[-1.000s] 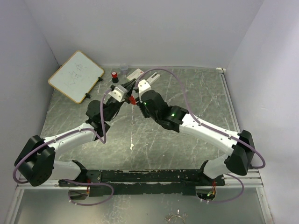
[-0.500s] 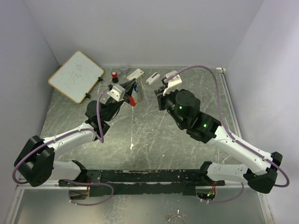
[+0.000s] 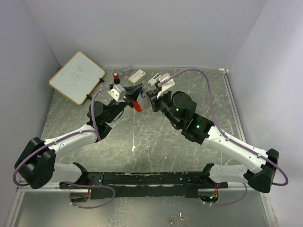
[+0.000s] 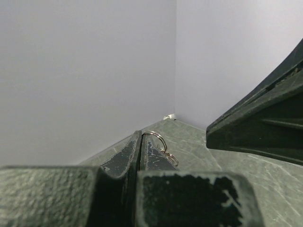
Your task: Remove the keys from the keyring
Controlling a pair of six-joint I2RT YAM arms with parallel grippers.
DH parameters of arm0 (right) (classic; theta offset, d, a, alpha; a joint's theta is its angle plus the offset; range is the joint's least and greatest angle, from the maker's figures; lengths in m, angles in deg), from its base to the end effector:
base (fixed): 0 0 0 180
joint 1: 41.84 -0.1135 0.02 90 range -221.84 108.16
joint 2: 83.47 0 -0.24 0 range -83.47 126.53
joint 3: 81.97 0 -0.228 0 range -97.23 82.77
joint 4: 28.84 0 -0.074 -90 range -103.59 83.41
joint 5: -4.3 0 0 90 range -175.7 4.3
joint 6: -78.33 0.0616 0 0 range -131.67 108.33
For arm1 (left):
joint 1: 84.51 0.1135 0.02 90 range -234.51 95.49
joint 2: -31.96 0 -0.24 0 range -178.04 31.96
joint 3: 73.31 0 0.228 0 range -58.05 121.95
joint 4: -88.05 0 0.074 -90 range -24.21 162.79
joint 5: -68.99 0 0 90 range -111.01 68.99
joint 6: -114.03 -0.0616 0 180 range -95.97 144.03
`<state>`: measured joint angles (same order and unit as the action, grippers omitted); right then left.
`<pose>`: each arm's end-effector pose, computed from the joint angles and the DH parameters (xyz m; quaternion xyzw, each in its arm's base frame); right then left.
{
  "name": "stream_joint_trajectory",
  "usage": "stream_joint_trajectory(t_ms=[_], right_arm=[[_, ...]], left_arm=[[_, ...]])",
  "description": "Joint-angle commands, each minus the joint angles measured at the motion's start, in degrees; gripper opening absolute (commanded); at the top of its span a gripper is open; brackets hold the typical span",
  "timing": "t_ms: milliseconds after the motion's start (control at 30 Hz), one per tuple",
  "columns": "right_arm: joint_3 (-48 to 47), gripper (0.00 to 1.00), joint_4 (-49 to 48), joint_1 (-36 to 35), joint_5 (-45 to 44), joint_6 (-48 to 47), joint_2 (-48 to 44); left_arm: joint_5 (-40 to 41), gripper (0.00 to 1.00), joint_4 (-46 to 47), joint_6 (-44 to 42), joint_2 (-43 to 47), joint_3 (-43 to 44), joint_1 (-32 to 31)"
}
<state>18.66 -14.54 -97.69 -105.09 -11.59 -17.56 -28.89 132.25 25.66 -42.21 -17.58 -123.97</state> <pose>0.1718 0.2168 0.3837 -0.2239 0.6759 0.2185 0.6673 0.2204 -0.1924 0.3310 0.2270 0.4829 -0.3307 0.7784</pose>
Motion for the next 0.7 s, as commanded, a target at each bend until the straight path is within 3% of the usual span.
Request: stream_joint_trajectory(t_ms=[0, 667], right_arm=[[0.3, 0.0, -5.3, -0.1, 2.0, -1.2, 0.0], [1.1, 0.04, -3.0, -0.2, 2.1, -0.7, 1.7]], left_arm=[[-2.0, 0.07, 1.6, 4.6, -0.3, 1.9, 0.3], [1.5, 0.07, -9.3, 10.8, 0.3, 7.1, 0.3]])
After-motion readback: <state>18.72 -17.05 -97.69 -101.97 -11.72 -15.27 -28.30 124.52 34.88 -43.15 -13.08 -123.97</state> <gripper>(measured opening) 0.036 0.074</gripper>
